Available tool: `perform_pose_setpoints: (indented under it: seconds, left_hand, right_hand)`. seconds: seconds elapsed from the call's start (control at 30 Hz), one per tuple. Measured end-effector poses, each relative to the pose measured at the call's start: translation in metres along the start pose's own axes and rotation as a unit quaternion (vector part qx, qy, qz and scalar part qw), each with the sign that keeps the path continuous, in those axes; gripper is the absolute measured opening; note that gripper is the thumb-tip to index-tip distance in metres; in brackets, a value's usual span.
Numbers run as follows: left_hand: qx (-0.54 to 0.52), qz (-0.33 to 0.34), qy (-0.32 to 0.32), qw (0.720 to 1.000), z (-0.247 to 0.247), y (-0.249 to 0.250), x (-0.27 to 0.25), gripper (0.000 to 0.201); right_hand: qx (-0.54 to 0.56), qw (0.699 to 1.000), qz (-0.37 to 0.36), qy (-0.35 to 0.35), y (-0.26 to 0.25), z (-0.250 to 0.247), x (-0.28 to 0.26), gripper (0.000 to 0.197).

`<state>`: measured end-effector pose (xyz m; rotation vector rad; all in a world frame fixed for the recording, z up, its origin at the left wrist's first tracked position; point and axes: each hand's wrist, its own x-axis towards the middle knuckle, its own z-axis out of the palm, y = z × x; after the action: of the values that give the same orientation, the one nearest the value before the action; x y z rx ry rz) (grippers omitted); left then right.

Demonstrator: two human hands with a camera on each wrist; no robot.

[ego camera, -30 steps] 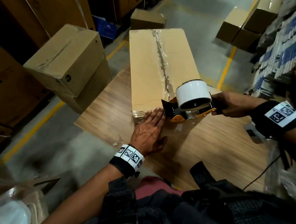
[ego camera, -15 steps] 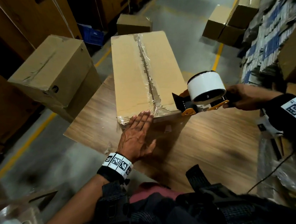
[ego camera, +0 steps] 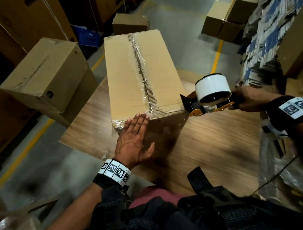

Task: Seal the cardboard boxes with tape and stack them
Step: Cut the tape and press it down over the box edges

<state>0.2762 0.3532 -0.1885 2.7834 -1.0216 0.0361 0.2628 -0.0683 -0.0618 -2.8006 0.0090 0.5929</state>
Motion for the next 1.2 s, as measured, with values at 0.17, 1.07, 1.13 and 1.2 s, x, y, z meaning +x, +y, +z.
perform_pose_setpoints:
  seconds: [0.17, 1.07, 1.13, 1.2]
  left_hand:
    - [0.033, 0.001, -0.006, 0.999, -0.017, 0.028, 0.021, 0.089]
    - [0.036, 0.104, -0.084, 0.990, 0.003, 0.084, 0.090, 0.093]
    - [0.037, 0.102, -0.086, 0.990, 0.003, 0.084, 0.090, 0.094]
    - [0.037, 0.101, -0.083, 0.991, 0.003, 0.086, 0.090, 0.094]
  right_hand:
    - [-0.009, 1.000, 0.002, -0.012, 0.009, -0.002, 0.003, 0.046]
    - [0.031, 0.995, 0.088, -0.036, 0.062, 0.047, 0.011, 0.026]
    - [0.058, 0.993, 0.091, -0.048, 0.062, 0.063, 0.021, 0.018]
    - [0.087, 0.990, 0.097, -0.058, 0.065, 0.076, 0.033, 0.027]
